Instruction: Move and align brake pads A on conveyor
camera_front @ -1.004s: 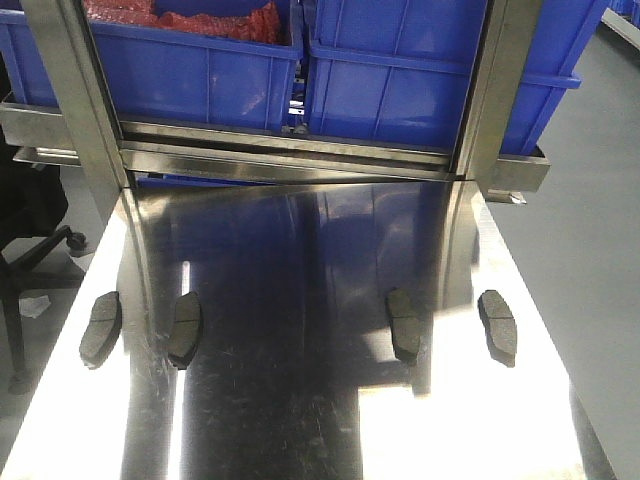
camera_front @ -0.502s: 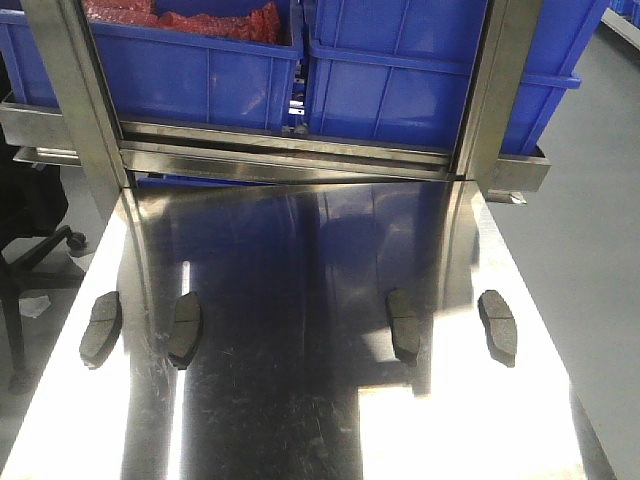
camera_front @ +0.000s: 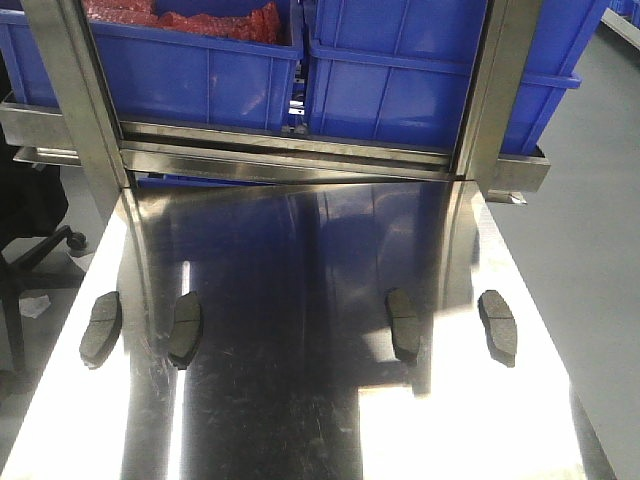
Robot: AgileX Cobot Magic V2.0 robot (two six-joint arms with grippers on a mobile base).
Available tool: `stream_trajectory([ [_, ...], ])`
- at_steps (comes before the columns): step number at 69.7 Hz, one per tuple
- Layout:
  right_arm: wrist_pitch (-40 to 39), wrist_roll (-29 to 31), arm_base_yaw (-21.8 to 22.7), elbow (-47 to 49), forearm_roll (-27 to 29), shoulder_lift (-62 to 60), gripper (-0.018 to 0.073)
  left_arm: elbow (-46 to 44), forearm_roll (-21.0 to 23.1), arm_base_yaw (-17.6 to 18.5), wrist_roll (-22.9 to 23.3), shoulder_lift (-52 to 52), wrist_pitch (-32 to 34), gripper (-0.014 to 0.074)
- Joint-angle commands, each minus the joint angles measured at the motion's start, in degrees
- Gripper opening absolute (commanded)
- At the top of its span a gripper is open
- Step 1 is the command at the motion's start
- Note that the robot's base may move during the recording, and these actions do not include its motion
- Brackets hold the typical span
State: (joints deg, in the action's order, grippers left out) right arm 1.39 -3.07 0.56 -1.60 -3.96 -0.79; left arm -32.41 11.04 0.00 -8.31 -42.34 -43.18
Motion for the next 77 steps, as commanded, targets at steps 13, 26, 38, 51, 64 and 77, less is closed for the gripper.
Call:
stream_trajectory([
  [13, -3.93, 0.42, 0.43, -0.49, -0.42, -0.43, -0.0009, -1.41, 2.14, 0.0, 2.11, -0.02, 5.97, 0.047],
  [26, -3.93, 0.42, 0.43, -0.49, -0.42, -0.43, -0.0009, -5.17, 2.24, 0.04, 0.06, -5.58, 3.57, 0.047],
  [38, -3.93, 0.42, 0.43, -0.49, -0.42, -0.43, -0.0009, -12.87, 2.24, 0.14, -0.59, -15.18, 0.27, 0.047],
  [51, -3.93, 0.42, 0.43, -0.49, -0.42, -0.43, -0.0009, -20.48, 0.62, 2.62, -1.08, -27.13, -0.79, 0.047],
  [64, -3.93, 0.42, 0.43, -0.49, -0.42, -0.43, -0.0009, -26.78, -0.99, 3.6, 2.22, -38.71, -0.5, 0.047],
  [77, -3.93, 0.42, 0.43, -0.49, -0.42, -0.43, -0.0009, -31.56, -3.31, 3.6, 5.29, -47.39, -0.79, 0.047],
])
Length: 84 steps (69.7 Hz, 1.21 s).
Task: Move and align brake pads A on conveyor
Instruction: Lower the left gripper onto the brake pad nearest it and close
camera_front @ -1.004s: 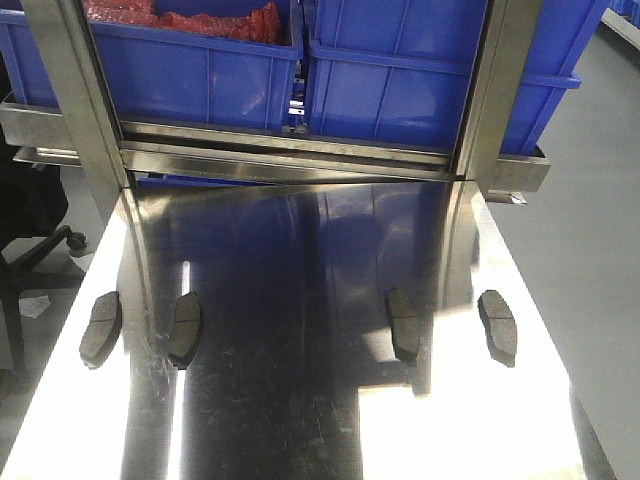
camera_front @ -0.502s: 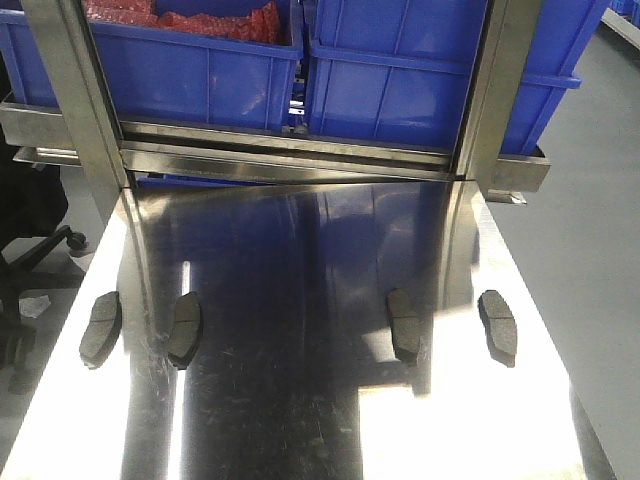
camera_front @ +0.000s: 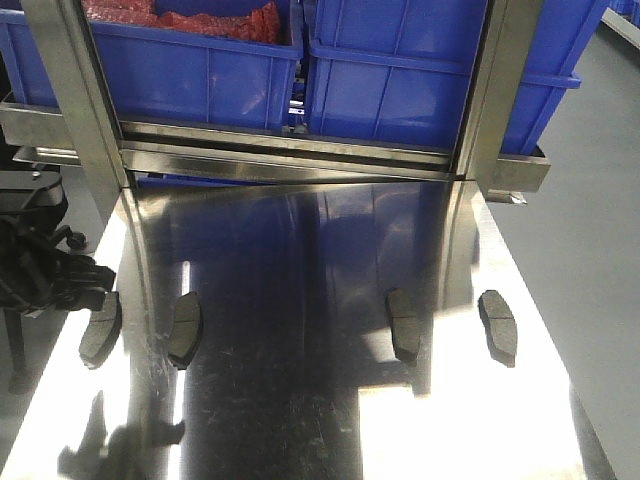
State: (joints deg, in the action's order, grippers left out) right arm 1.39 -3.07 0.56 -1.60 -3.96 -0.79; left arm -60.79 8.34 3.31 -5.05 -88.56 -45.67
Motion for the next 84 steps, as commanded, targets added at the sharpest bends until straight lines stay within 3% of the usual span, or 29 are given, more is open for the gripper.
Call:
stream_trajectory([
  [1, -3.93, 0.42, 0.43, -0.49, -0.42, -0.43, -0.0009, -3.47, -0.72, 0.29, 2.2, -1.96, 1.7, 0.047],
  [32, -3.93, 0.42, 0.43, -0.49, -0.42, -0.43, -0.0009, -6.12, -0.64, 0.29, 3.4, -10.8, 4.48, 0.0472],
  [56, -3.93, 0.42, 0.43, -0.49, -0.42, -0.43, -0.0009, -12.44, -0.84, 0.29, 4.54, -15.87, -1.63, 0.0472],
  [84, -3.93, 0.42, 0.43, -0.49, -0.42, -0.43, -0.0009, -12.83, -1.17, 0.29, 6.3, -18.84, -2.63, 0.0472],
])
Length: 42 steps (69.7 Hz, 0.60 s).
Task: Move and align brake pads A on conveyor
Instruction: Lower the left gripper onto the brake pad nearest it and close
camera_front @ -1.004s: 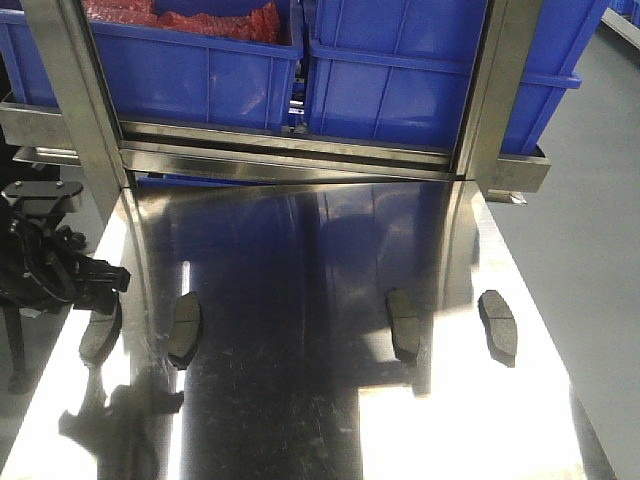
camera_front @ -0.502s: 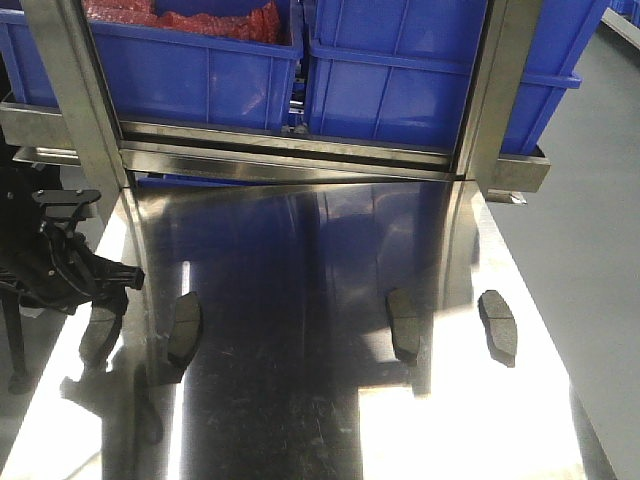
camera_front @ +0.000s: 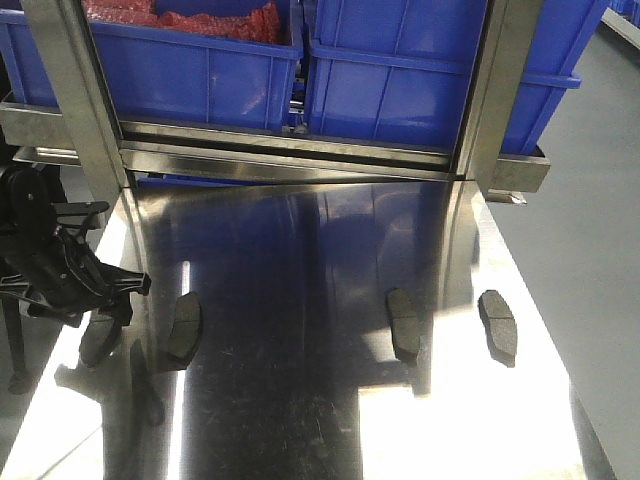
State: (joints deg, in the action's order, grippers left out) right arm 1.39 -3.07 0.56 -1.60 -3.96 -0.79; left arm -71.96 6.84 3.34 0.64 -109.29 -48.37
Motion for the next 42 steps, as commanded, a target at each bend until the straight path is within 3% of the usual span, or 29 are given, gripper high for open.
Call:
stream_trajectory([
  [1, -3.93, 0.42, 0.43, -0.49, -0.42, -0.43, -0.0009, -1.66, 0.33, 0.26, 0.61, 1.76, -0.06, 0.0472],
  [42, -3.93, 0.42, 0.43, -0.49, -0.42, -0.43, -0.0009, -1.66, 0.16, 0.26, 0.66, 0.59, -0.23, 0.0472],
])
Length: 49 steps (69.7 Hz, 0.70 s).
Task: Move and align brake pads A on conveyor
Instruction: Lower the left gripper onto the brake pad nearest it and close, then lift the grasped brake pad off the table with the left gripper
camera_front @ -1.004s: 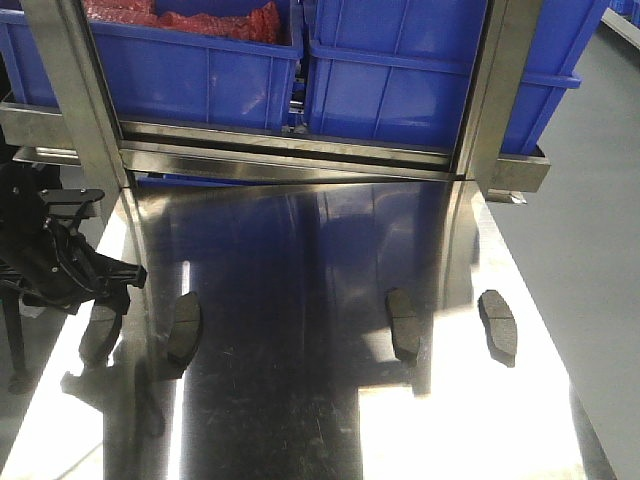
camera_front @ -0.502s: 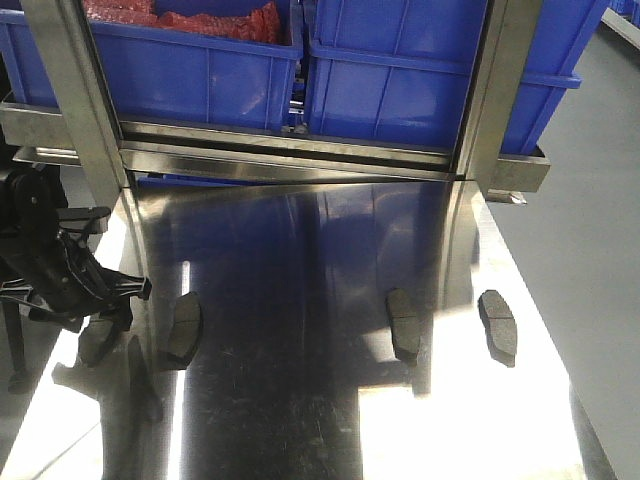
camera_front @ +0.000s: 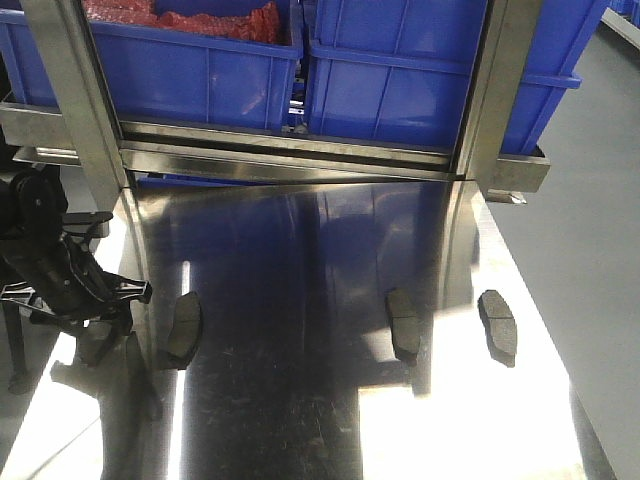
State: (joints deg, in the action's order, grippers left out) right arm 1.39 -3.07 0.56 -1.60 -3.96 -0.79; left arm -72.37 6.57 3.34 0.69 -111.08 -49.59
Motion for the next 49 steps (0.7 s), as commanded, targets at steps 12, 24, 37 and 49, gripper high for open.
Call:
stream_trajectory([
  [12, -3.93, 0.42, 0.43, -0.49, -0.42, -0.43, -0.0009, -1.25, -1.05, 0.26, 1.29, 2.39, 1.01, 0.047],
  [24, -3.93, 0.42, 0.43, -0.49, -0.42, -0.43, -0.0009, -1.25, -1.05, 0.26, 1.96, 1.96, 1.19, 0.047],
  [37, -3.93, 0.42, 0.43, -0.49, -0.42, -0.43, -0.0009, -1.18, -0.87, 0.26, 1.96, 0.07, -0.06, 0.047],
  [49, -3.93, 0.42, 0.43, -0.49, -0.42, -0.43, -0.0009, -1.13, -0.87, 0.26, 1.96, -0.14, -0.93, 0.0439],
])
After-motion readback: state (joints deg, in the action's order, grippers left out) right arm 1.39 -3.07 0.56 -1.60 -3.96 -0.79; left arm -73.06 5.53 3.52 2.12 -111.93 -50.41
